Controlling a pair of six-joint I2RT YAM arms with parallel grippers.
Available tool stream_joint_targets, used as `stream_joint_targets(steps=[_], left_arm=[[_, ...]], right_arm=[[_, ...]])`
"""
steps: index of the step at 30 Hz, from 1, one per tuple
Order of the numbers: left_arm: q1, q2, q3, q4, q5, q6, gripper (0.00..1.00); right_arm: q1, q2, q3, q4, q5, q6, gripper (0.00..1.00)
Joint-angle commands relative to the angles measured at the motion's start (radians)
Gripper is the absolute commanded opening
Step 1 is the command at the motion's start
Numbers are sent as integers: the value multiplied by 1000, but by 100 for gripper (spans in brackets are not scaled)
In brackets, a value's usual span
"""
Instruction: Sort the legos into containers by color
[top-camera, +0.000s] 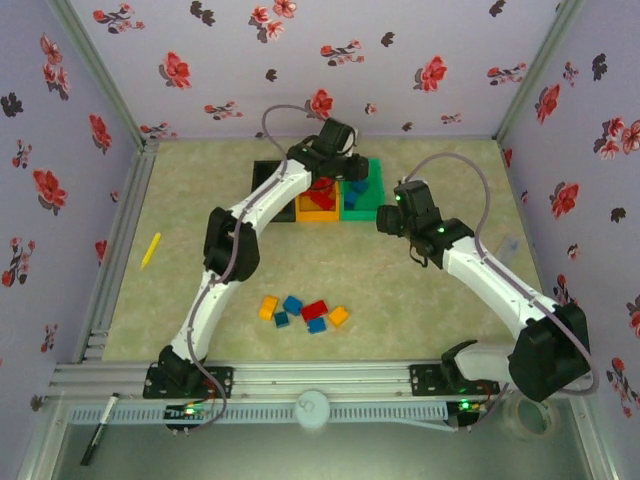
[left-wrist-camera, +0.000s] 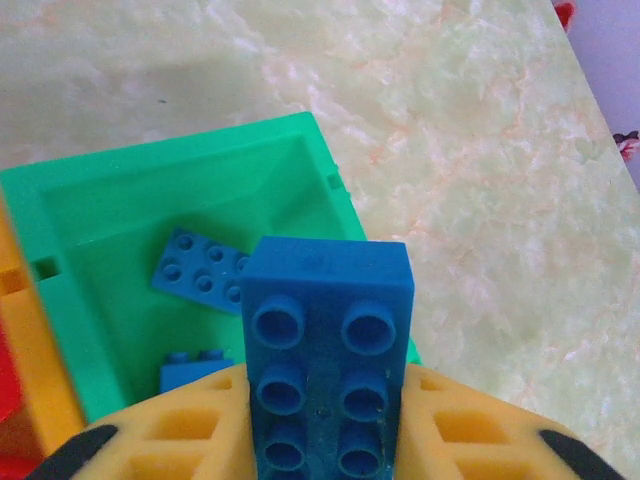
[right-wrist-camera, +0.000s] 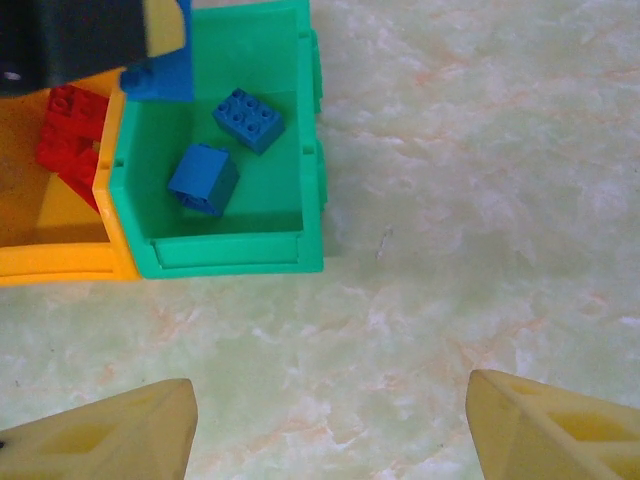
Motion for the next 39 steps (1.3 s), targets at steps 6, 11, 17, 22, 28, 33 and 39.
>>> stream_joint_targets(steps=[6, 11, 17, 22, 28, 33, 39], left_arm=[[-4, 75, 143, -22, 78, -3, 58], [-3, -8, 88, -24, 64, 29, 60], [-2, -175, -23, -97, -34, 80, 60], [14, -373, -265, -106, -122, 99, 60], [56, -556, -534, -38, -152, 62, 60], [79, -657, -690, -27, -184, 42, 60], [115, -741, -817, -7, -199, 29, 60]], right_arm=[[-8, -32, -10, -34, 21, 22, 72], [-8, -29, -9, -27, 12, 25, 72], [-5, -21, -12, -24, -56, -2, 73], [43, -14, -39, -10, -148, -13, 73], [186, 56, -61, -15, -195, -20, 73], [305, 99, -77, 9, -212, 4, 73], [451, 134, -90, -1, -191, 23, 76]])
